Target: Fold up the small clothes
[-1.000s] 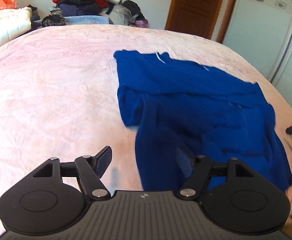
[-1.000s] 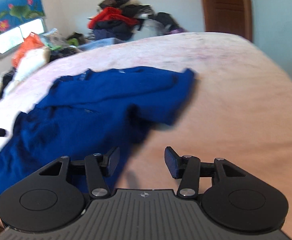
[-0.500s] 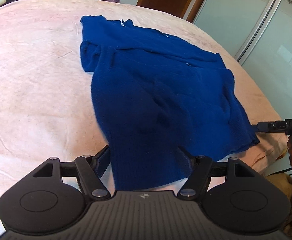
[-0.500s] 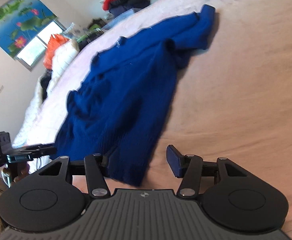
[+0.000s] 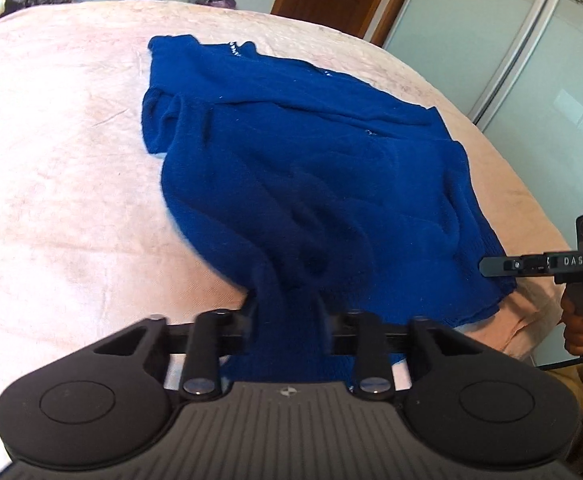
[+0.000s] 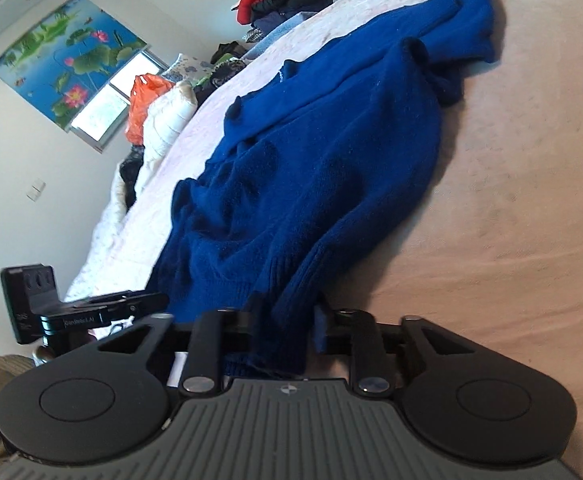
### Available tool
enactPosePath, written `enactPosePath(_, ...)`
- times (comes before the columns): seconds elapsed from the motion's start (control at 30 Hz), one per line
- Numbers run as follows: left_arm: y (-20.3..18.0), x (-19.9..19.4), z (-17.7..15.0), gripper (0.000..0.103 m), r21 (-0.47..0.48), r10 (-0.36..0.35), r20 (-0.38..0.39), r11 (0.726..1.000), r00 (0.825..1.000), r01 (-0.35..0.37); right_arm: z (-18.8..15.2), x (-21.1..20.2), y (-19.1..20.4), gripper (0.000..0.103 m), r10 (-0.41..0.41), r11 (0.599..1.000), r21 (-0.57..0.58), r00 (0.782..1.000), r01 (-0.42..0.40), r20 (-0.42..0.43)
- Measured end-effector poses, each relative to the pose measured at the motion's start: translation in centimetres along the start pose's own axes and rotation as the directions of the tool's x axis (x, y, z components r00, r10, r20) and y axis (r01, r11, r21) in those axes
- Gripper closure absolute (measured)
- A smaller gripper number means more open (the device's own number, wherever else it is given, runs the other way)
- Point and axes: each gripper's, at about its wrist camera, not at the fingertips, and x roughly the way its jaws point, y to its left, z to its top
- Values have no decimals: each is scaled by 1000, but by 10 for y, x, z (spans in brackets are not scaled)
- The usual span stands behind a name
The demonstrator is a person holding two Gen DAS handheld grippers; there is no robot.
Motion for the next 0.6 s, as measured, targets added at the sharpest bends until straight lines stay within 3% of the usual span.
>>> enactPosePath(0.07, 3, 0, 1, 90, -34, -15, -5, 999, 1000, 15, -1, -3, 3, 88, -12, 1000, -24, 1000, 12, -4)
enactPosePath(0.13, -3, -5, 0, 91, -4, 3, 17, 1000, 1000, -3, -1, -8, 6, 88, 5, 1000, -25, 1000, -5, -6)
enactPosePath(0.23, -17, -25, 4, 91, 48, -24, 87, 999, 996, 20, 4, -22, 13, 88, 50, 998, -38, 999, -50, 16)
enactPosePath(0.33, -30, -57, 13, 91, 95, -64, 182, 994, 981, 47, 13, -46, 24, 88, 128, 990, -66, 990, -124, 60)
enactPosePath(0.47, -36, -105, 22, 91, 132, -136, 293, 986, 946, 101, 23, -84, 48, 88, 247, 960, -168, 962, -226, 114)
enactPosePath(0.6, -36, -142, 25, 91, 151, -183, 358, 979, 915, 137, 26, -127, 74, 88, 383, 883, -350, 912, -314, 147)
